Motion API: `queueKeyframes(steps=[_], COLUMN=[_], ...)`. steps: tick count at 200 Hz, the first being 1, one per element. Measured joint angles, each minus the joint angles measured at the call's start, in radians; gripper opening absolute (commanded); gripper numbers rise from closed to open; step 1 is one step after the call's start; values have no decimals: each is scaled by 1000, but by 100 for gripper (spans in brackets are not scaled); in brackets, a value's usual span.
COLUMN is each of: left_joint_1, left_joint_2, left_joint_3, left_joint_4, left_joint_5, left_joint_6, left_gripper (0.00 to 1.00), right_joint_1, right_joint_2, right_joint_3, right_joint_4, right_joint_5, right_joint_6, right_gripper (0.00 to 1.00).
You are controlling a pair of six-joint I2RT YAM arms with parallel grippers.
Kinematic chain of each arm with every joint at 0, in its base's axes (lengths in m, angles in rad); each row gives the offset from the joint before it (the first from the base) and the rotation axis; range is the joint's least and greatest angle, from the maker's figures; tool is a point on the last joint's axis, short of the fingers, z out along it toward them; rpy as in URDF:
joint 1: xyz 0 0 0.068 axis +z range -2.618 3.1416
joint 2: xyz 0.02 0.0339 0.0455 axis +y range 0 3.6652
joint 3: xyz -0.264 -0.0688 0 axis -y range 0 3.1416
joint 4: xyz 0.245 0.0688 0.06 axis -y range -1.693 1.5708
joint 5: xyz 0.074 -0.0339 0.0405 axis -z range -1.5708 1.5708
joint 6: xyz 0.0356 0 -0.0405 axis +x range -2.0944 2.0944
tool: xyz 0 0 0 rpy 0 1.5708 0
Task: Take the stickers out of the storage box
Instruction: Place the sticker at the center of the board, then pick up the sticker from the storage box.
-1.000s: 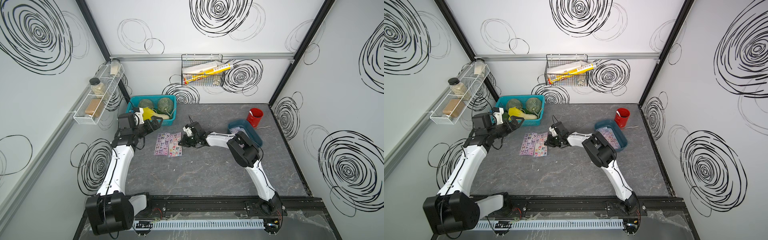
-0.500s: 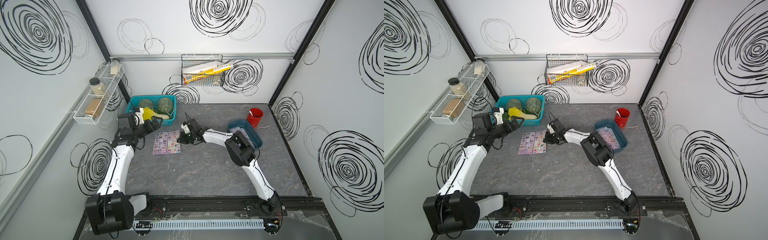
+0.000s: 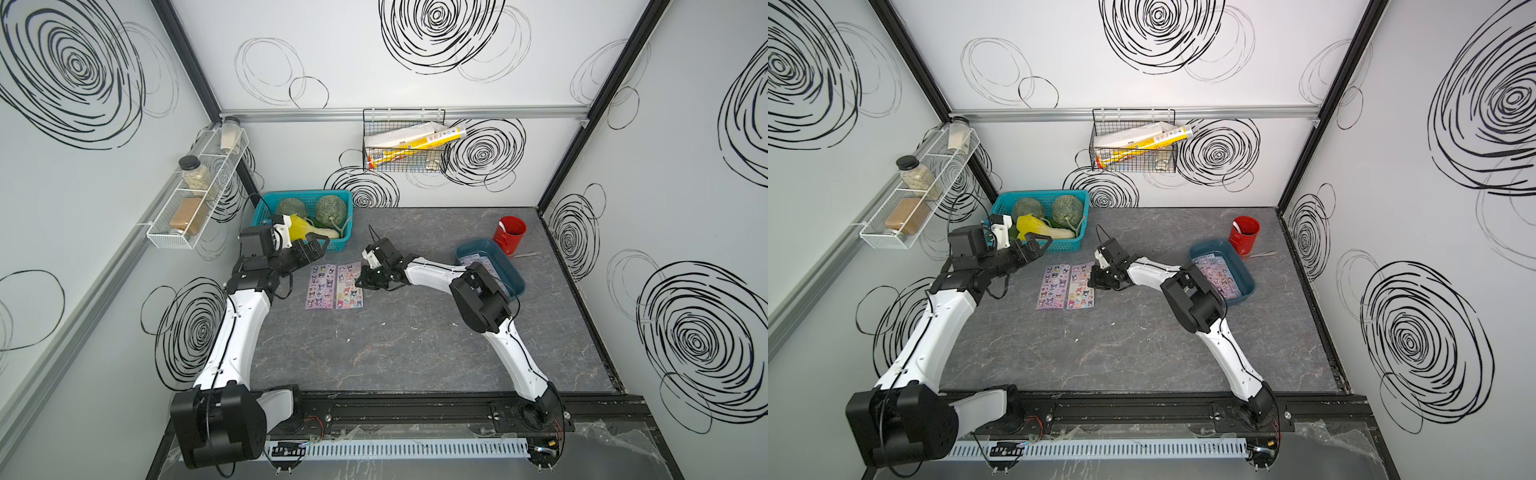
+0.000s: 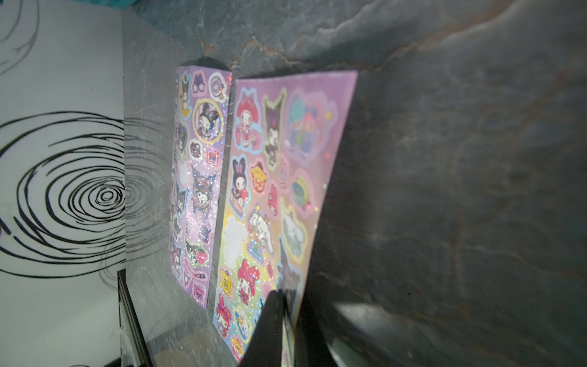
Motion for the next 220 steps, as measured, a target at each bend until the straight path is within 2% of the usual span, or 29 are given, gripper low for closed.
queueKeyframes(steps=[35,77,102,144,175,207,213,220], left_joint_1=[-23,-69,-123,-213,-214,-177,-173,-170], left_joint_2=[4,17,25,25,21,-35,-43,-48], left_joint_3=[0,8,29,58,56,-1,-8,-13], left_joint_4=[0,-8,-23,-31,-26,11,16,20], left_joint_5=[-7,-54,-114,-216,-250,-254,-254,-254], left_joint_6=[1,9,34,74,66,16,10,5], left_gripper=[99,99,99,99,99,99,99,99], right_joint_1=[4,6,5,-33,-158,-370,-409,-454], right_joint_2=[-18,-102,-237,-537,-698,-866,-886,-906], right_joint_3=[3,-22,-100,-279,-394,-604,-634,-665], right_joint_4=[-27,-134,-184,-208,-239,-249,-251,-251], right_joint_5=[44,157,272,426,502,504,507,504], right_joint_6=[-32,-93,-151,-270,-371,-443,-451,-458], right_gripper=[36,39,44,43,47,52,57,59])
